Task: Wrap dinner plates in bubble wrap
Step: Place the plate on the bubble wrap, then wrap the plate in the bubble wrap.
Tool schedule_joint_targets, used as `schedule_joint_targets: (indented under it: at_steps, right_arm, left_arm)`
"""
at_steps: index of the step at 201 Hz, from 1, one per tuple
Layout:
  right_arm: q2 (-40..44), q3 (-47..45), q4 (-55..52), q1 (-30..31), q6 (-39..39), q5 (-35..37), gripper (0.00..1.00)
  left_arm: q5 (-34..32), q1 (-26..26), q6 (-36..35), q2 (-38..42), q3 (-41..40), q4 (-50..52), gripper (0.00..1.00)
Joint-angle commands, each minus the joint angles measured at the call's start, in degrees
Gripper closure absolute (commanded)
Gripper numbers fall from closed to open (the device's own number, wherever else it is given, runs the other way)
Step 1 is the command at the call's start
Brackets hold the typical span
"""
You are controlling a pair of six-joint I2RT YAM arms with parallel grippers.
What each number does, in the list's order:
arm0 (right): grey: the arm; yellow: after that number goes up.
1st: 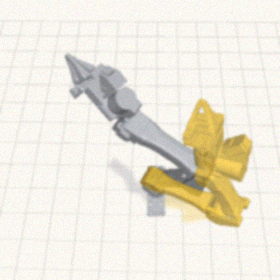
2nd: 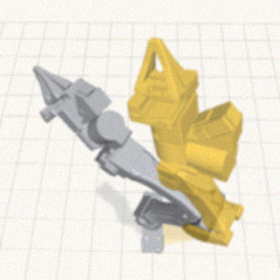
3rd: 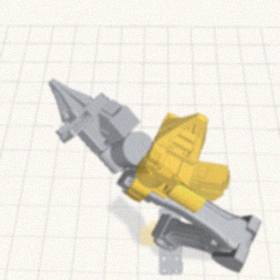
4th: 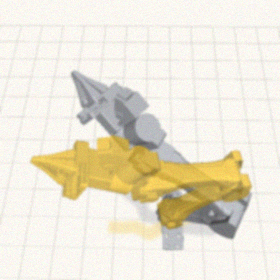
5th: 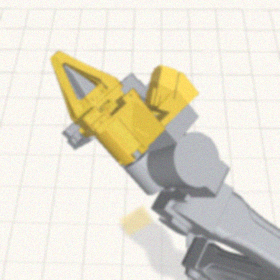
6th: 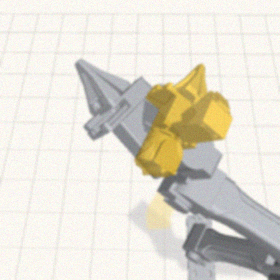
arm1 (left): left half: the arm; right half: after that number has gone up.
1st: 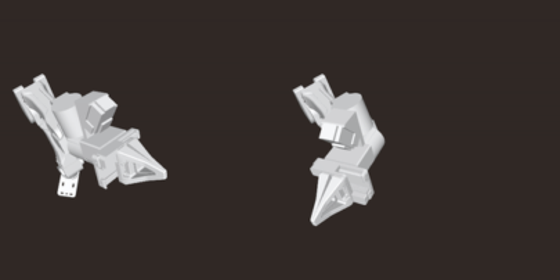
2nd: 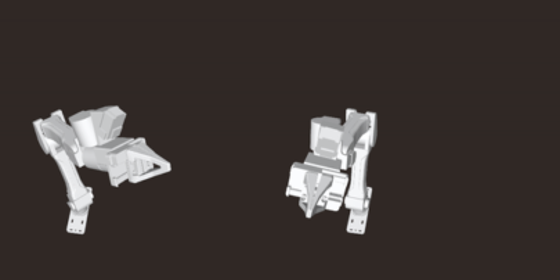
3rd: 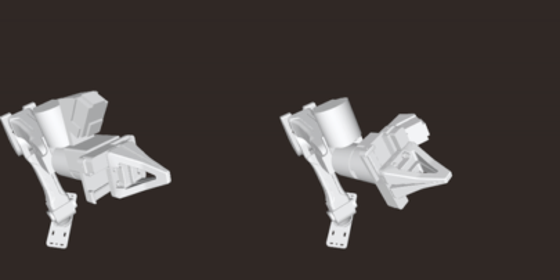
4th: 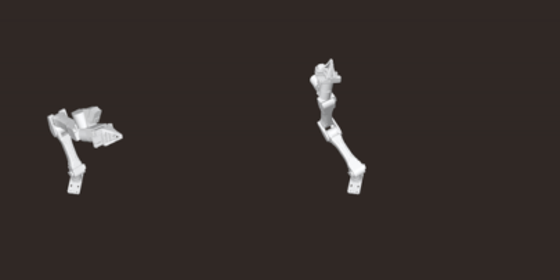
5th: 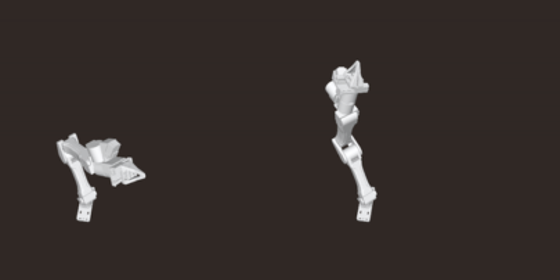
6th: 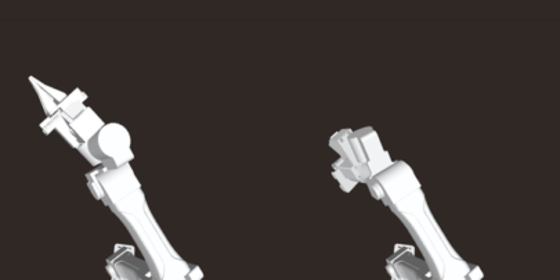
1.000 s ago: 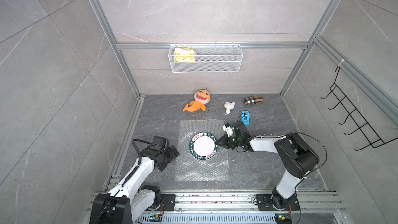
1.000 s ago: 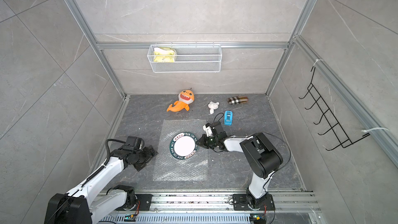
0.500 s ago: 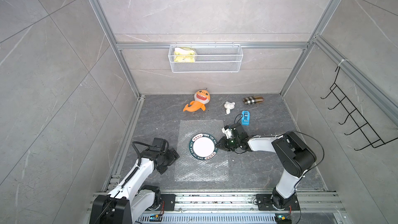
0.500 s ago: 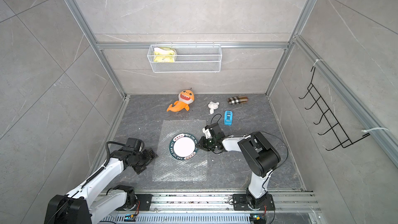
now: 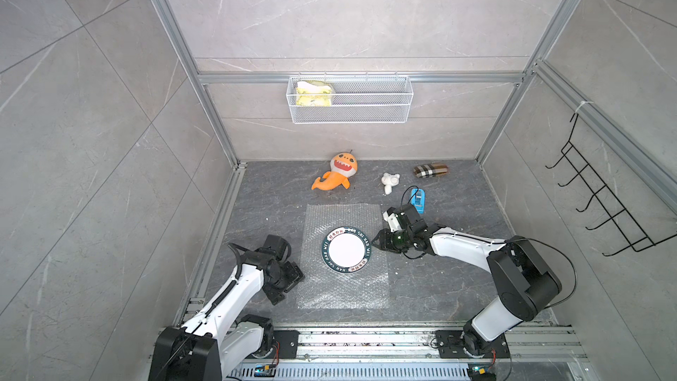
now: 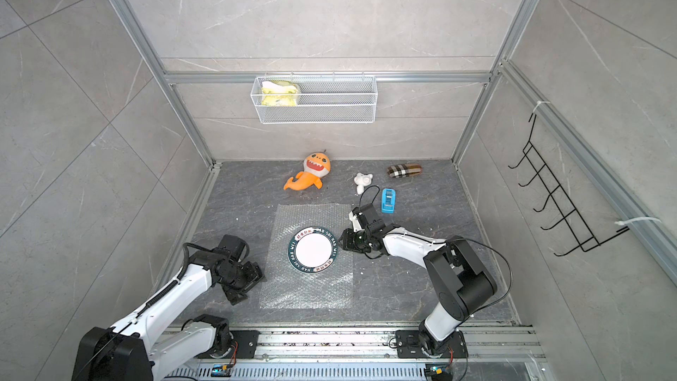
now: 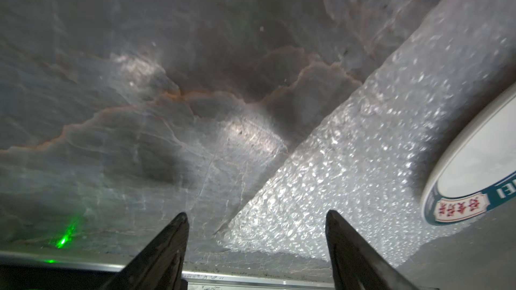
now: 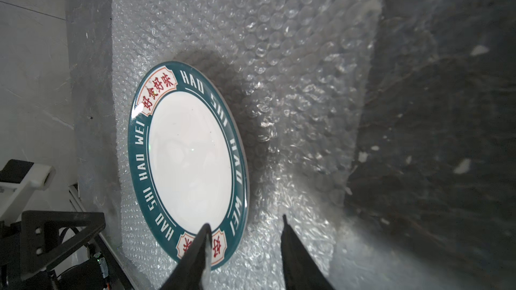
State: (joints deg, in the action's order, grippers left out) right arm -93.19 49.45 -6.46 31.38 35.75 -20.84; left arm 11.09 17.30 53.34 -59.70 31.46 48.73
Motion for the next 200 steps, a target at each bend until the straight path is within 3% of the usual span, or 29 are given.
schedule_joint_targets:
  at_steps: [1,28,68,127,172,200]
  right_arm:
    - [1.91,0.93,-2.42,0.00,-0.77,1.90,0.58]
    - [2.22,0.73,-1.96,0.00,-0.32,2.12,0.58]
    - [2.53,1.10,-2.33,0.00,-0.52,2.04,0.58]
    - [4.57,0.78,-3.92,0.00,-1.31,2.93,0.58]
    - [5.27,0.65,-4.85,-0.02,-1.95,3.17,0.58]
    - [6.12,0.89,-6.21,-0.02,-2.78,3.65,0.58]
  left_arm:
    - [0.59,3.90,5.39,0.94,-1.23,5.01,0.22]
    - [1.32,6.72,8.82,1.12,-4.18,2.15,0.23]
    - [0.65,8.49,8.88,-4.24,-3.87,-2.49,0.33]
    - [2.28,8.76,8.71,-9.82,-2.18,-8.77,0.59]
    - [3.38,8.72,8.61,-11.00,-0.67,-10.22,0.93]
    - [3.40,8.73,7.60,-10.70,3.98,-8.51,1.00]
